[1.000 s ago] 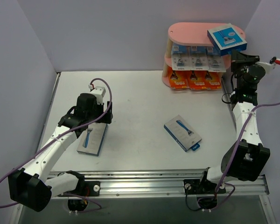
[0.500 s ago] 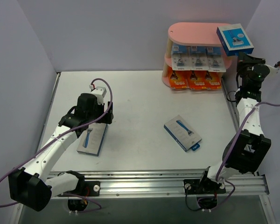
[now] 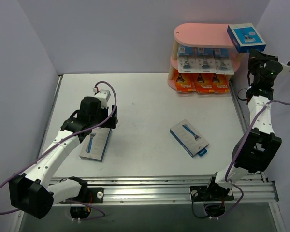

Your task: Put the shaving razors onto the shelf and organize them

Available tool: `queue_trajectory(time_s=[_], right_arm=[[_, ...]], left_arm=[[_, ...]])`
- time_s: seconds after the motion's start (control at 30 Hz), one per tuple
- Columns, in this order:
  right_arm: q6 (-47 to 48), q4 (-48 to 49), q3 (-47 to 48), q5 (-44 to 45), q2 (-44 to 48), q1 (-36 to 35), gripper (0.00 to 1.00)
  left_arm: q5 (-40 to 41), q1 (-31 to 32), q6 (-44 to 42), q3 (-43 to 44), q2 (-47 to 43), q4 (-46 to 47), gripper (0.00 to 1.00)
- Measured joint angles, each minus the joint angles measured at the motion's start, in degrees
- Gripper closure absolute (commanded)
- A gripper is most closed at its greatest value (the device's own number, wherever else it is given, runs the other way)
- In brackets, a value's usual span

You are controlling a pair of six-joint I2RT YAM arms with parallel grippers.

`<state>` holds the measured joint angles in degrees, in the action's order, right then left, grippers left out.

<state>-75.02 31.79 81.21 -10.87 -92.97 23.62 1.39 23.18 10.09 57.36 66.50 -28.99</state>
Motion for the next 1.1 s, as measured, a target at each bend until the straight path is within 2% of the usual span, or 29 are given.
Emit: queue_trajectory(time_s=[0.87,1.1], right_arm=[[-0.4,-2.0,4.7,1.6,-5.4,0.0,1.00],[-1.0,-1.4,6.3,3.0,-7.7,-0.1,0.96]], left_arm=[[0.0,0.0,0.0,0.0,0.0,0.0,0.05],[0.0,0.0,0.0,0.0,0.3,0.0,0.05]])
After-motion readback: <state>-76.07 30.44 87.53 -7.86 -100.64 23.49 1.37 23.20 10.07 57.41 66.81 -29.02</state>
